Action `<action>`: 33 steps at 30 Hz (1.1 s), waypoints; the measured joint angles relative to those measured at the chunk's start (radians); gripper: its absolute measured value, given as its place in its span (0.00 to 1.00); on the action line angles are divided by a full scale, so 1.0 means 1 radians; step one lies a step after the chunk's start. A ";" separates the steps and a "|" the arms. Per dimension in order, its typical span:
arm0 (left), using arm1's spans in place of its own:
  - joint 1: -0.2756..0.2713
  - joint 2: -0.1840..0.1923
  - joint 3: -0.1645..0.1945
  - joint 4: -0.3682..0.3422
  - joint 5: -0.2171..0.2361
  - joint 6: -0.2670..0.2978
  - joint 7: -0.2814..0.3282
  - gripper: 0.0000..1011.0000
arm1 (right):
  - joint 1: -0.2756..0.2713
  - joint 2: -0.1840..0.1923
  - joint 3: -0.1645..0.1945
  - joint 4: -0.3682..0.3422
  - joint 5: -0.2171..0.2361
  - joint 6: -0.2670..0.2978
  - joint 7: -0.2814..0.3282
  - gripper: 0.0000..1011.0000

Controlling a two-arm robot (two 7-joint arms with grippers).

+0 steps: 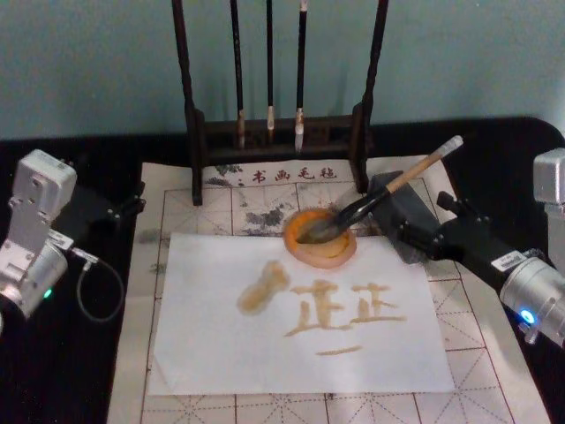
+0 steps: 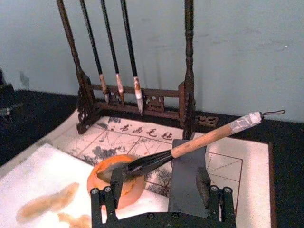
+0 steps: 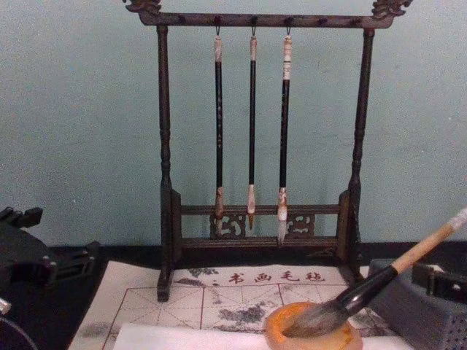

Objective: Pick up the brush from the inkstone, write on the paper, then place the brush back to its original position.

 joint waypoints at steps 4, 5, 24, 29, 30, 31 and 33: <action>0.000 0.000 0.000 0.000 0.000 0.000 0.000 0.99 | 0.003 -0.002 -0.006 0.006 -0.033 0.008 -0.001 0.99; 0.000 0.000 0.000 0.000 0.000 0.000 0.000 0.99 | 0.003 -0.003 -0.006 0.008 -0.038 0.009 -0.001 0.99; 0.000 0.000 0.000 0.000 0.000 0.000 0.000 0.99 | 0.004 -0.006 -0.005 0.010 -0.038 0.014 -0.005 0.99; 0.000 0.000 0.000 0.000 0.000 0.000 0.000 0.99 | 0.004 -0.006 -0.005 0.010 -0.036 0.014 -0.005 0.99; 0.000 0.000 0.000 0.000 0.000 0.000 0.000 0.99 | 0.004 -0.006 -0.004 0.010 -0.036 0.014 -0.006 0.99; 0.000 0.000 0.000 0.000 0.000 0.000 0.000 0.99 | 0.004 -0.006 -0.004 0.010 -0.036 0.014 -0.006 0.99; 0.000 0.000 0.000 0.000 0.000 0.000 0.000 0.99 | 0.004 -0.006 -0.004 0.010 -0.035 0.014 -0.006 0.99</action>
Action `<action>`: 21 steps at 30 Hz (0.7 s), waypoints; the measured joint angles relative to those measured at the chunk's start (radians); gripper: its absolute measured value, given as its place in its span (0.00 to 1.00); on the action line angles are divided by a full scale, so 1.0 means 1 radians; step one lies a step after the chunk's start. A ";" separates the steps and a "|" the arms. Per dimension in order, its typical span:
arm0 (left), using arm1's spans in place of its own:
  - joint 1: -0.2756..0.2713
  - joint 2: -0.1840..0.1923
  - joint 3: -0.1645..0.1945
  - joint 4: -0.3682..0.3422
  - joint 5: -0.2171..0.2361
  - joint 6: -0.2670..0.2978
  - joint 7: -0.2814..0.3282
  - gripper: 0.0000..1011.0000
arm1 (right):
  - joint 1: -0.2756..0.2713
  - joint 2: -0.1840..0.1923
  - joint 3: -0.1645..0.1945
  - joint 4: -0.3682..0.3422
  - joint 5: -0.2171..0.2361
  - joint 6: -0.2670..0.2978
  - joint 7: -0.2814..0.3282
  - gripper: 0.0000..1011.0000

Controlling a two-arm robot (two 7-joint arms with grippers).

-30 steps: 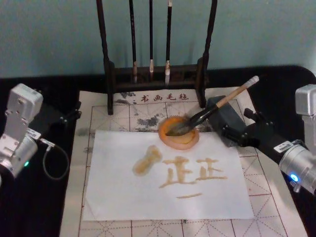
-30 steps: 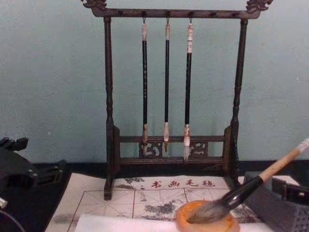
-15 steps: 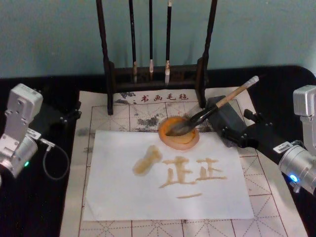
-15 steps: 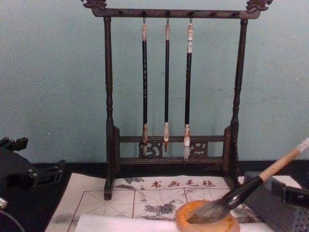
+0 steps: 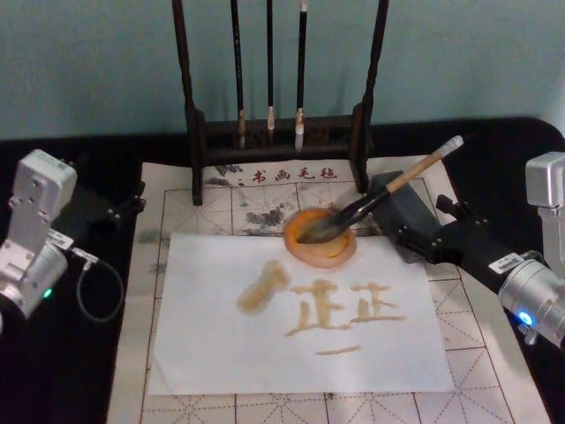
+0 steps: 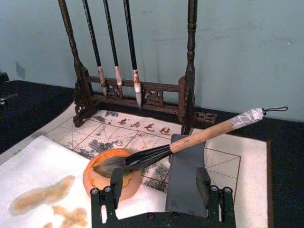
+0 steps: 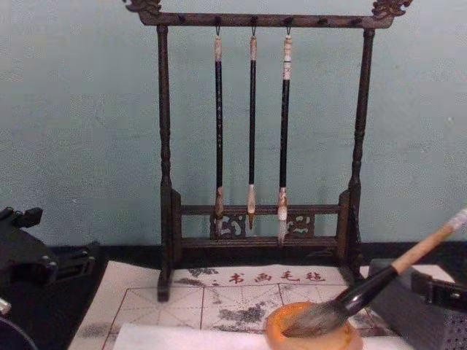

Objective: Pick up the brush from the inkstone, write on the paper, then place the brush back to its original position.

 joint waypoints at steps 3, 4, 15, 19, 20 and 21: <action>0.000 0.000 0.000 0.000 0.000 0.000 0.000 0.99 | 0.000 0.000 0.000 0.000 0.001 0.000 0.000 0.99; 0.000 0.000 0.000 0.000 0.000 0.000 0.000 0.99 | 0.000 0.000 0.000 0.000 0.001 0.000 0.000 0.99; 0.000 0.000 0.000 0.000 0.000 0.000 0.000 0.99 | 0.000 0.000 0.000 -0.001 0.002 0.000 0.000 0.99; 0.000 0.000 0.000 0.000 0.000 0.000 0.000 0.99 | 0.000 0.000 0.000 -0.001 0.003 -0.001 0.000 0.99; 0.000 0.000 0.000 0.000 0.000 0.000 0.000 0.99 | 0.000 0.000 0.000 -0.001 0.003 0.000 0.000 0.99; 0.000 0.000 0.000 0.000 0.000 0.000 0.000 0.99 | 0.000 0.000 0.000 -0.001 0.003 0.000 0.000 0.99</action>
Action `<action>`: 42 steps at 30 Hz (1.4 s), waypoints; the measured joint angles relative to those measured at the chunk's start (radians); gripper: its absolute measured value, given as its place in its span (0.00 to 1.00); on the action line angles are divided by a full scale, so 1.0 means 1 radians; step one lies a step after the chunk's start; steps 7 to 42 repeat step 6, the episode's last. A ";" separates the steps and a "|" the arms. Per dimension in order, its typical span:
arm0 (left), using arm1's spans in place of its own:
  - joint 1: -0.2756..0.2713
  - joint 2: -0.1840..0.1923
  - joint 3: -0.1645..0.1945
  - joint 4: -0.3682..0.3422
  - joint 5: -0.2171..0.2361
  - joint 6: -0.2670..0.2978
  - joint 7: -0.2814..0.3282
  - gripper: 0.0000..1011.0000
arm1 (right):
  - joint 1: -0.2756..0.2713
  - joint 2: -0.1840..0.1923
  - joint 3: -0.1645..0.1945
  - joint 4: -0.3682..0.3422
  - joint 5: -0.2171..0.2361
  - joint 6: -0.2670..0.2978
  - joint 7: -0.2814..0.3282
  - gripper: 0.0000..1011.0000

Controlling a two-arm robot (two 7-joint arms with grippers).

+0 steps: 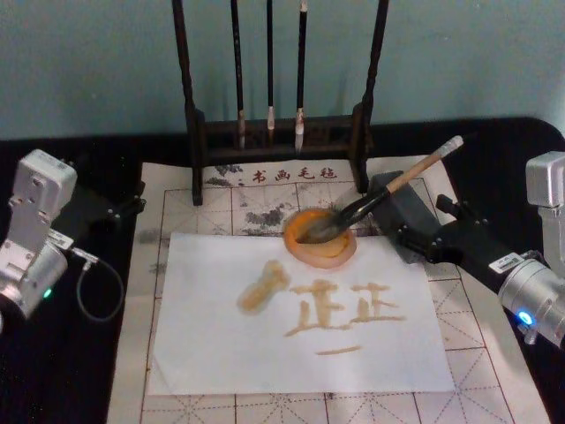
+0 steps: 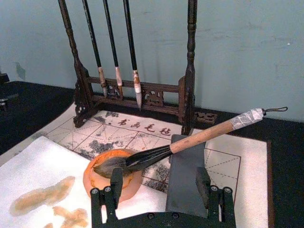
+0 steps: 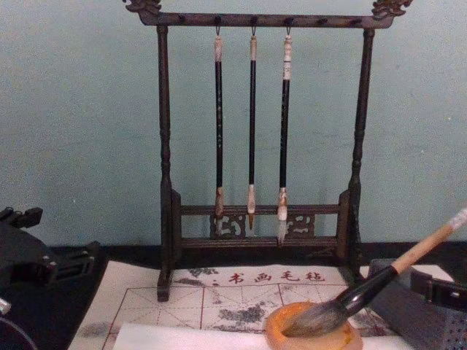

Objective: Pick up the brush from the inkstone, write on the paper, then place the brush back to its original position.

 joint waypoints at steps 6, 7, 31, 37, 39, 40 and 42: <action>0.000 0.000 0.000 0.000 0.000 0.000 0.000 0.99 | 0.000 0.000 0.000 0.000 0.000 0.000 0.000 0.99; 0.000 0.000 0.000 0.000 0.000 0.000 0.000 0.99 | 0.000 0.000 0.000 0.000 0.000 0.000 0.000 0.99; 0.000 0.000 0.000 0.000 0.000 0.000 0.000 0.99 | 0.000 0.000 0.000 0.000 0.000 0.000 0.000 0.99; 0.000 0.000 0.000 0.000 0.000 0.000 0.000 0.99 | 0.000 0.000 0.000 0.000 0.000 0.000 0.000 0.99; 0.000 0.000 0.000 0.000 0.000 0.000 0.000 0.99 | 0.000 0.000 0.000 0.000 0.000 0.000 0.000 0.99; 0.000 0.000 0.000 0.000 0.000 0.000 0.000 0.99 | 0.000 0.000 0.000 0.000 0.000 0.000 0.000 0.99; 0.000 0.000 0.000 0.000 0.000 0.000 0.000 0.99 | 0.000 0.000 0.000 0.000 0.000 0.000 0.000 0.99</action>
